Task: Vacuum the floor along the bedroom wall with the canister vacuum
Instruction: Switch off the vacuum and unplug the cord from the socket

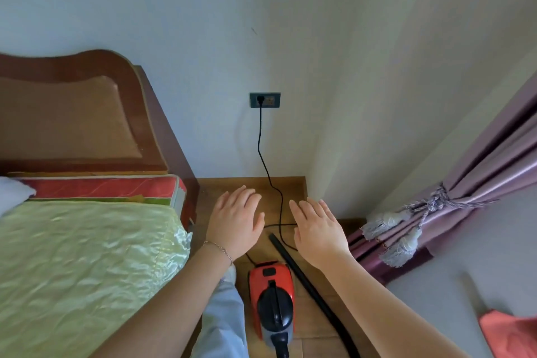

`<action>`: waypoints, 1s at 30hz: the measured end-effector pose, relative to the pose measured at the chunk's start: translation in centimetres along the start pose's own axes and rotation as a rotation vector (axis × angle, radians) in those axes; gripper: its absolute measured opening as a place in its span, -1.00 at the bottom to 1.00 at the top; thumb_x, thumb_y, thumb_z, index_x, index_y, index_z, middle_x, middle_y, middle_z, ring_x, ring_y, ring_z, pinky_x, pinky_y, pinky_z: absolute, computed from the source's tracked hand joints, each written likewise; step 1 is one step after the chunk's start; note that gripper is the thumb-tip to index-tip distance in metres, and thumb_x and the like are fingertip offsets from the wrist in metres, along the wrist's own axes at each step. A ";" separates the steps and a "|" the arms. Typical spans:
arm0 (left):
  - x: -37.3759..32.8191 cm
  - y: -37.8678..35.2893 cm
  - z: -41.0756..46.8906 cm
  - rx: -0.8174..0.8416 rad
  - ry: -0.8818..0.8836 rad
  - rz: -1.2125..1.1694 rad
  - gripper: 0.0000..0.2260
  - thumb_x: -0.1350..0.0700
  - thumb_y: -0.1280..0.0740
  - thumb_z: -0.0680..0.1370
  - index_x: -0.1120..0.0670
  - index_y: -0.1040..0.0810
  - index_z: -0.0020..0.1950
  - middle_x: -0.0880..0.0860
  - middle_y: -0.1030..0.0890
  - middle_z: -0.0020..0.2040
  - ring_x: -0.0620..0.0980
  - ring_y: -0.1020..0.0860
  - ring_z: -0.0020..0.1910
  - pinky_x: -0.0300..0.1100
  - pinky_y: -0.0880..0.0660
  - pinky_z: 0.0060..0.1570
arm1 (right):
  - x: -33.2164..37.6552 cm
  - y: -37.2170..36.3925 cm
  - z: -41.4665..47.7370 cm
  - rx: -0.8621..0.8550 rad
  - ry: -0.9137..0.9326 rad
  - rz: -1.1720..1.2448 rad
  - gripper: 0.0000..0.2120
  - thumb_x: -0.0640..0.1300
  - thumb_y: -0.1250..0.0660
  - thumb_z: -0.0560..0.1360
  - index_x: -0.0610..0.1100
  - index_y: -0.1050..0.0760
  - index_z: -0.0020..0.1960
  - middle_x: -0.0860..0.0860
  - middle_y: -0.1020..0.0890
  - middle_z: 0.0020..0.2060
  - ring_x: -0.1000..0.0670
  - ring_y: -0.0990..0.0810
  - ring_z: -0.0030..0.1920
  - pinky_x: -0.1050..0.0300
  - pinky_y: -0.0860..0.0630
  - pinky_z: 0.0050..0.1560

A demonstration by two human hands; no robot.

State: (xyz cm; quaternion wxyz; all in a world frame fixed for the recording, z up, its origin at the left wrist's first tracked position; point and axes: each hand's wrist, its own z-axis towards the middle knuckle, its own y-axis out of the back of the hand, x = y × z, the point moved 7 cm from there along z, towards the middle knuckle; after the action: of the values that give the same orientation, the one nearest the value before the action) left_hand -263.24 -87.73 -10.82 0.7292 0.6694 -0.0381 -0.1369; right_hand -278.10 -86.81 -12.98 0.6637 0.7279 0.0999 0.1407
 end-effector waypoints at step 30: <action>19.0 -13.0 34.1 0.335 0.114 -0.482 -0.62 0.02 -0.08 0.64 0.02 -0.27 0.46 -0.02 -0.33 0.44 -0.04 -0.34 0.38 -0.16 -0.28 0.34 | -4.1 -6.7 40.1 0.215 -0.483 0.579 -0.50 -0.03 -0.08 0.63 -0.06 -0.06 0.54 -0.05 -0.25 0.48 -0.07 -0.25 0.45 0.01 -0.27 0.38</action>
State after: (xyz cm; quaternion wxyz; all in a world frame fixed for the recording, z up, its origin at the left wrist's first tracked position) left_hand -255.09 -126.32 -22.60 0.5560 0.7768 0.1406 -0.2601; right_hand -268.10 -125.13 -23.16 0.5209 0.8034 -0.2546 0.1356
